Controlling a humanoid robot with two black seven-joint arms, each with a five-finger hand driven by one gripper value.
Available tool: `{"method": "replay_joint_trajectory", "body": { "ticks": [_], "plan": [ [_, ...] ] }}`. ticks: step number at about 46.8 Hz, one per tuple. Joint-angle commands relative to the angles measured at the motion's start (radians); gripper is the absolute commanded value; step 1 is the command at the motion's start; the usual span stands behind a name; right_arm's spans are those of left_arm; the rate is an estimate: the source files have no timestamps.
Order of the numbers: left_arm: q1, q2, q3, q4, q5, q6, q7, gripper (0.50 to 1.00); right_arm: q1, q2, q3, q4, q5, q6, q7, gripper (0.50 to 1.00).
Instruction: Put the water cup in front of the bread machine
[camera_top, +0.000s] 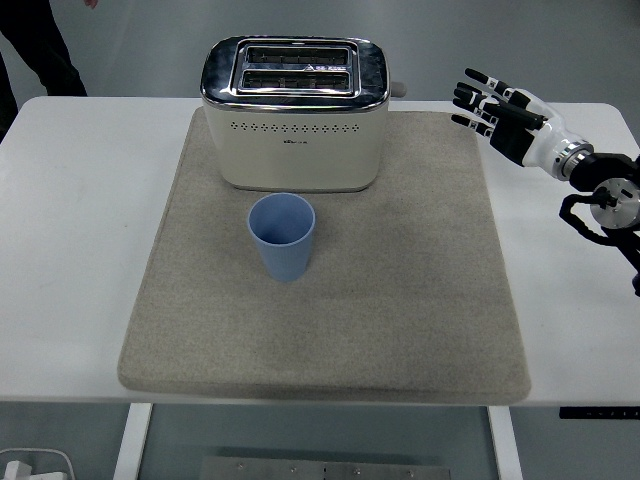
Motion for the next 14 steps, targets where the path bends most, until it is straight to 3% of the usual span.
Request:
{"method": "replay_joint_trajectory", "body": {
  "ticks": [1,14],
  "plan": [
    [0.000,0.000,0.000,0.000,0.000,0.000,0.000,1.000,0.001,0.006,0.002,-0.002,0.000,-0.002,0.000,0.926],
    [0.000,0.000,0.000,0.000,0.000,0.000,0.000,1.000,0.008,0.037,0.000,-0.012,0.000,-0.013,0.001,0.926]
  ]
}}
